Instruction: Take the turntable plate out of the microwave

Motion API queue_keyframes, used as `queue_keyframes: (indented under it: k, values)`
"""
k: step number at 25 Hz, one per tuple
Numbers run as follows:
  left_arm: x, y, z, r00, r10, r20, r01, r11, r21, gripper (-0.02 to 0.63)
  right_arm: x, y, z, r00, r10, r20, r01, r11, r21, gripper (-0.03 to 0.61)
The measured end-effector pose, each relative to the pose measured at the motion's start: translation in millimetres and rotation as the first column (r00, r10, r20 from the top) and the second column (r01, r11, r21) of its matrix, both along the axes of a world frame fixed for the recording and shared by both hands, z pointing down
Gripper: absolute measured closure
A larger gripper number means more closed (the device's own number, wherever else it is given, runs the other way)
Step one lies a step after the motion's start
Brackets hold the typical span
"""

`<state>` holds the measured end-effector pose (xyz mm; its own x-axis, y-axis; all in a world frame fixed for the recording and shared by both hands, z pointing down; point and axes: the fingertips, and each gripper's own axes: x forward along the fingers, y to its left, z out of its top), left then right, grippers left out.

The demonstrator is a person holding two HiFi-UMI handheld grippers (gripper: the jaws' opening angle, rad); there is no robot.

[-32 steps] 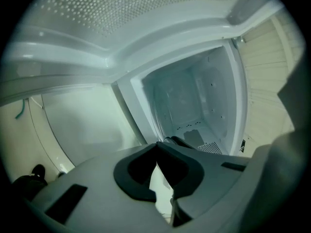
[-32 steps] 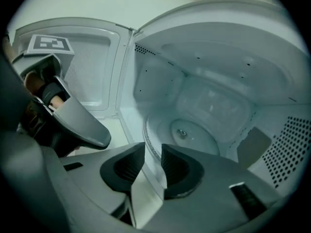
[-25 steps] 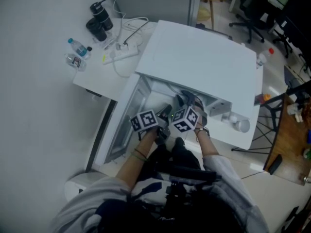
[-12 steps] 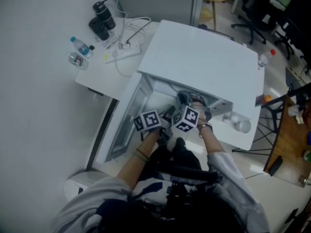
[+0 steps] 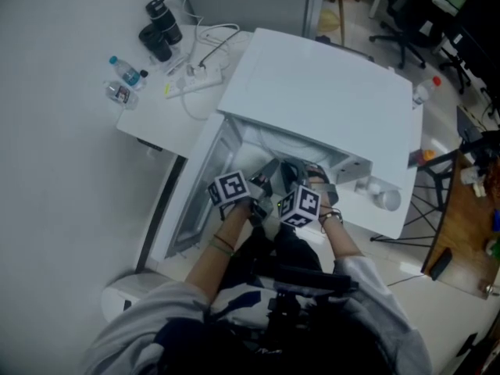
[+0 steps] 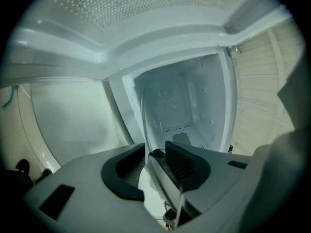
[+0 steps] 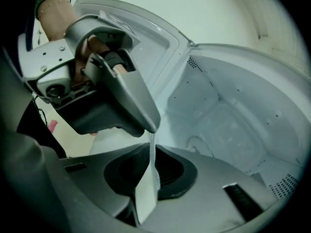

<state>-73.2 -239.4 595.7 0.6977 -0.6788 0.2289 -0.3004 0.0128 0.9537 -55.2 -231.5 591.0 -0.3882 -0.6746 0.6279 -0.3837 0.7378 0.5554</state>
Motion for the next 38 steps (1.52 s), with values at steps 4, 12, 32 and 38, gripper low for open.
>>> queue_keyframes:
  k: [4,12,32,38]
  values:
    - [0.0,-11.3,9.4,1.000,-0.012,0.001,0.012,1.000,-0.016,0.471,-1.6,13.1,3.9,1.000,0.003,0.024,-0.003,1.000,-0.014,0.532]
    - [13.0,-31.7,28.0,0.998,-0.017,-0.055,0.012,0.996,-0.089,0.505,-0.3,23.1,0.6,0.996,0.037,0.086,-0.035,0.999,-0.031,0.522]
    - [10.4,7.7,9.6,0.995,0.025,-0.096,-0.024,1.000,0.011,0.589,61.2,39.1,13.3,0.006,0.879,0.476,0.138,0.471,-0.871,0.357]
    - [15.1,38.2,6.2,0.992,0.044,-0.117,-0.046,0.999,-0.015,0.591,66.9,19.6,12.8,-0.160,0.886,0.436,0.215,0.462,-0.860,0.357]
